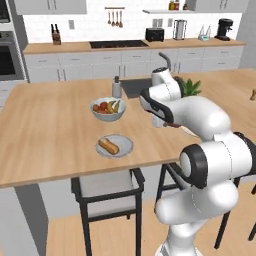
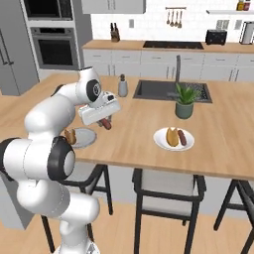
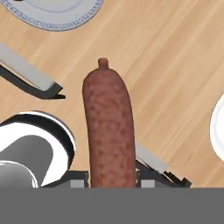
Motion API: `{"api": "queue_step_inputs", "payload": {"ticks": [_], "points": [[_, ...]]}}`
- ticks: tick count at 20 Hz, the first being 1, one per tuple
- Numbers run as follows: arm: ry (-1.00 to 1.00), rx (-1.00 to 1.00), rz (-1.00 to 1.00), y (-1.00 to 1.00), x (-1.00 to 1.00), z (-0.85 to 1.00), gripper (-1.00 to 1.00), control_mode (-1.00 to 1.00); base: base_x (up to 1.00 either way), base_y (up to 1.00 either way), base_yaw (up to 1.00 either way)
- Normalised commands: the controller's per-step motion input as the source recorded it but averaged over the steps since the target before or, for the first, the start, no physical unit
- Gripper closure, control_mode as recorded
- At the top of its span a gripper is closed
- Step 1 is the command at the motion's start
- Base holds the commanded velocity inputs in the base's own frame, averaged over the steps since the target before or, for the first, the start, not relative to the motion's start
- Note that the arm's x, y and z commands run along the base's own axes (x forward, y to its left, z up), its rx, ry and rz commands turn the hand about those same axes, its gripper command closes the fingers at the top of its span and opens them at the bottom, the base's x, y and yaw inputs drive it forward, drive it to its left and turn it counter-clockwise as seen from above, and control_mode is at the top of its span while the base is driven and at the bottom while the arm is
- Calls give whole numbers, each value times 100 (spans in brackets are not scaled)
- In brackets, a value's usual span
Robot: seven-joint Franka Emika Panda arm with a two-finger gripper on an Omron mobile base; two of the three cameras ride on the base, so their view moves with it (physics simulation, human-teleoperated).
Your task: Place one bun and one sausage from the bowl on each plate.
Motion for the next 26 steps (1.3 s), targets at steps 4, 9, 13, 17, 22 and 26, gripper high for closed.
{"api": "queue_step_inputs", "payload": {"ticks": [4,9,13,17,22,26], "points": [[0,0,0,0,0,0,100,100,31,63,0],[0,0,0,0,0,0,100,100,42,53,0],[8,3,0,14,46,7,100,-100,10,12,0],[40,23,0,-18,71,-27,100,-100,0,0,0],[4,69,0,-49,59,-90,100,-100,0,0,0],[-6,72,1,-32,50,-85,100,-100,0,0,0]]}}
